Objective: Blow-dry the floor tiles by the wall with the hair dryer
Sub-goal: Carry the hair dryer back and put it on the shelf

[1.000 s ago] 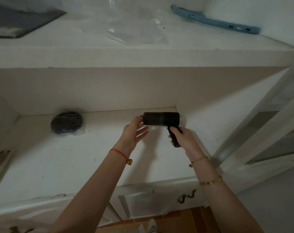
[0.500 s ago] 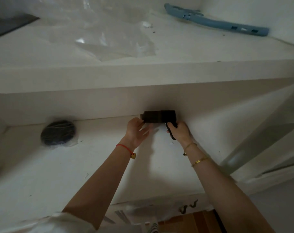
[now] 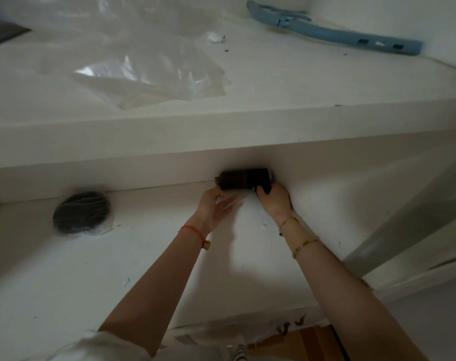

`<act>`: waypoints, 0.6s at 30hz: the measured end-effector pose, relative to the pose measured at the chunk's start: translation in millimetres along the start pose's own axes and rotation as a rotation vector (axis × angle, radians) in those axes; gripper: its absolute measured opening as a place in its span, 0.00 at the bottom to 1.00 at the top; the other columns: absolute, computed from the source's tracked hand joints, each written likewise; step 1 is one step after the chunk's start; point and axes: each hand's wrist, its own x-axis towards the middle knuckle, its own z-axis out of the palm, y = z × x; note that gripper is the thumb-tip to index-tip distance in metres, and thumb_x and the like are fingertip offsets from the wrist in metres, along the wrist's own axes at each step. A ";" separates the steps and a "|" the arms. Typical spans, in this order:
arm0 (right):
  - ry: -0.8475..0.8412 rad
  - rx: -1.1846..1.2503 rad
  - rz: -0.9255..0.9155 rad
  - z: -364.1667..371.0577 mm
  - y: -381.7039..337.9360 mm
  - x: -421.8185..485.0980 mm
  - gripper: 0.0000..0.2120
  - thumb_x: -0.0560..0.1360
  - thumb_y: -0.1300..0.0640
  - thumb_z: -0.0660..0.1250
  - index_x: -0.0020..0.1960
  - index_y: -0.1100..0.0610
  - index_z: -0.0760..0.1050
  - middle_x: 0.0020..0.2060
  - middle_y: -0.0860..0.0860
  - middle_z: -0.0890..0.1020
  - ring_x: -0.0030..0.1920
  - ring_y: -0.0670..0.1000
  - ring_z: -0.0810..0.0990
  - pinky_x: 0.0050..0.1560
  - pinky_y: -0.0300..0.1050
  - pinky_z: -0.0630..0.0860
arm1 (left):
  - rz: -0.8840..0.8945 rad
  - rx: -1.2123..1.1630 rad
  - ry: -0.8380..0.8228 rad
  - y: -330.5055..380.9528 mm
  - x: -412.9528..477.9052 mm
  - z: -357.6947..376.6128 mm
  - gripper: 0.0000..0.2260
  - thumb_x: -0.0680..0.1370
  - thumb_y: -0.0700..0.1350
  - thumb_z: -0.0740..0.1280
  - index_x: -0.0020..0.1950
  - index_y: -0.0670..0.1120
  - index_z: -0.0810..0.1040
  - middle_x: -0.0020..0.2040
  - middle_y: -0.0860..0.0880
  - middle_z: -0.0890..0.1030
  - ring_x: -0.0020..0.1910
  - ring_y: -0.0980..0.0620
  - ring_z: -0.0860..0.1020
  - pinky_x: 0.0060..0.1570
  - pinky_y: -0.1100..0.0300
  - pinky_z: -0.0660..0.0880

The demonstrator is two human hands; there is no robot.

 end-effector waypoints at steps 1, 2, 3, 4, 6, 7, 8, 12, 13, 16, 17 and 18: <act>0.014 -0.012 0.005 0.2 0.2 0.0 0.15 0.79 0.51 0.64 0.44 0.64 0.75 0.39 0.57 0.79 0.38 0.53 0.77 0.25 0.37 0.62 | -0.005 0.008 0.003 -0.4 1.9 -1.3 0.12 0.77 0.33 0.53 0.56 0.42 0.71 0.48 0.46 0.80 0.51 0.44 0.80 0.47 0.53 0.76; 0.026 -0.022 0.010 0.8 0.5 0.0 0.16 0.78 0.52 0.65 0.46 0.66 0.77 0.40 0.58 0.80 0.39 0.53 0.77 0.25 0.36 0.62 | -0.011 0.016 0.000 -0.3 3.2 -2.6 0.13 0.77 0.33 0.54 0.58 0.42 0.71 0.48 0.46 0.81 0.51 0.44 0.81 0.49 0.53 0.77; 0.032 -0.032 0.012 1.0 0.0 -0.9 0.16 0.78 0.53 0.65 0.49 0.68 0.78 0.42 0.60 0.81 0.40 0.54 0.78 0.25 0.35 0.63 | -0.019 0.023 -0.002 -0.4 5.9 -4.9 0.14 0.77 0.34 0.54 0.59 0.41 0.71 0.48 0.46 0.81 0.52 0.44 0.81 0.52 0.51 0.77; 0.038 -0.034 0.008 0.8 -0.9 -2.5 0.17 0.78 0.53 0.65 0.52 0.69 0.78 0.45 0.61 0.82 0.41 0.55 0.79 0.27 0.35 0.64 | -0.027 0.028 -0.006 -0.4 7.8 -6.7 0.14 0.76 0.34 0.55 0.60 0.41 0.71 0.49 0.45 0.81 0.52 0.43 0.81 0.56 0.49 0.77; 0.044 -0.020 0.015 0.8 -1.1 -5.9 0.16 0.78 0.54 0.65 0.54 0.69 0.77 0.48 0.62 0.83 0.45 0.58 0.81 0.34 0.35 0.67 | -0.043 0.046 0.010 -0.7 11.3 -9.5 0.11 0.77 0.35 0.56 0.57 0.41 0.71 0.52 0.43 0.81 0.52 0.42 0.81 0.60 0.48 0.77; 0.038 0.002 0.021 0.2 -2.0 -8.8 0.16 0.78 0.55 0.64 0.55 0.68 0.77 0.48 0.62 0.83 0.45 0.58 0.81 0.37 0.37 0.68 | -0.043 0.060 0.020 -0.7 12.6 -10.3 0.09 0.77 0.35 0.57 0.55 0.41 0.71 0.53 0.43 0.80 0.52 0.42 0.81 0.58 0.49 0.78; 0.036 0.029 0.020 -0.7 -3.1 -12.0 0.15 0.78 0.56 0.64 0.56 0.67 0.76 0.48 0.61 0.82 0.45 0.57 0.81 0.38 0.39 0.70 | -0.037 0.067 0.025 -0.9 12.3 -9.6 0.07 0.77 0.35 0.57 0.52 0.42 0.71 0.53 0.44 0.79 0.52 0.42 0.81 0.58 0.50 0.77; 0.061 0.101 -0.006 -8.2 -8.5 -27.7 0.11 0.78 0.61 0.62 0.56 0.66 0.76 0.46 0.57 0.79 0.44 0.54 0.77 0.40 0.38 0.69 | -0.005 0.067 0.045 -2.0 7.4 -5.5 0.06 0.79 0.35 0.56 0.49 0.42 0.71 0.48 0.45 0.77 0.50 0.42 0.79 0.68 0.47 0.72; 0.068 0.119 0.003 -10.7 -8.8 -31.6 0.12 0.77 0.61 0.61 0.56 0.66 0.77 0.46 0.57 0.79 0.45 0.53 0.76 0.39 0.36 0.69 | 0.004 0.075 0.055 -2.4 6.8 -5.7 0.06 0.79 0.35 0.57 0.50 0.42 0.71 0.47 0.45 0.77 0.50 0.42 0.79 0.66 0.47 0.72; 0.101 0.294 0.098 -17.8 -8.3 -44.3 0.13 0.77 0.64 0.60 0.57 0.68 0.78 0.48 0.60 0.82 0.48 0.60 0.80 0.43 0.38 0.71 | 0.059 0.105 0.066 -3.4 4.3 -4.7 0.06 0.80 0.35 0.58 0.51 0.42 0.73 0.51 0.47 0.75 0.55 0.41 0.78 0.59 0.52 0.75; 0.124 0.362 0.130 -19.8 -8.7 -49.7 0.14 0.77 0.64 0.59 0.57 0.69 0.78 0.49 0.61 0.82 0.50 0.62 0.81 0.45 0.40 0.71 | 0.077 0.117 0.068 -4.5 4.8 -4.8 0.05 0.80 0.36 0.59 0.52 0.42 0.73 0.52 0.47 0.75 0.56 0.41 0.77 0.58 0.52 0.76; 0.145 0.416 0.148 -22.3 -11.0 -56.9 0.14 0.78 0.65 0.58 0.57 0.68 0.78 0.50 0.60 0.82 0.52 0.61 0.80 0.47 0.41 0.72 | 0.091 0.137 0.072 -6.0 5.4 -5.0 0.06 0.81 0.36 0.59 0.55 0.41 0.73 0.53 0.47 0.75 0.56 0.41 0.77 0.58 0.52 0.76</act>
